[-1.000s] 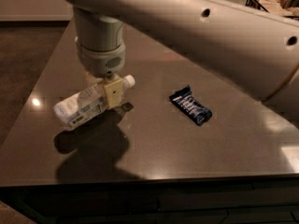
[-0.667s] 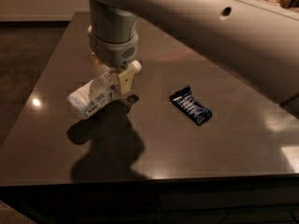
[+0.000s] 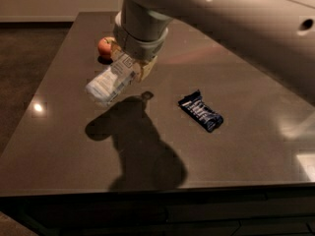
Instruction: Place blue plastic bottle upright
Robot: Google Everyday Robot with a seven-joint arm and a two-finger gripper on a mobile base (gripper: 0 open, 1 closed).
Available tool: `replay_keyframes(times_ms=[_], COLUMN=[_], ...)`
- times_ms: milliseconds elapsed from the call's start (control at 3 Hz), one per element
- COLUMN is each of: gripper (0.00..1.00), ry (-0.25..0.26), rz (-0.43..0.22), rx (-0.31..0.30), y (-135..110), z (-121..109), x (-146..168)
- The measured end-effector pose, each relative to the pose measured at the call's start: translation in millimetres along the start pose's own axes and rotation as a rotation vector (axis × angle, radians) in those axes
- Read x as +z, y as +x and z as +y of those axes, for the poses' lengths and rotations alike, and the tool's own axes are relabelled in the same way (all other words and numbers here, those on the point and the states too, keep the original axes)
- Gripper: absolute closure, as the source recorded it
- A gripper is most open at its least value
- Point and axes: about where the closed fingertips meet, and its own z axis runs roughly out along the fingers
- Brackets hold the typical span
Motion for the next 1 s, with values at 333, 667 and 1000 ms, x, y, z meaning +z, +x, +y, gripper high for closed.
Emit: replay_keyframes(times_ms=[333,667,1000], gripper=[1.00,1.00,1.00], ry=[0.037,0.034,0.062], rz=[0.011,0.011,0.007], rx=[-0.004,-0.004,0.005], y=[3.0,2.7,11.7], z=[-8.0,-7.2,-9.9], x=[-3.3,-3.8,-5.5])
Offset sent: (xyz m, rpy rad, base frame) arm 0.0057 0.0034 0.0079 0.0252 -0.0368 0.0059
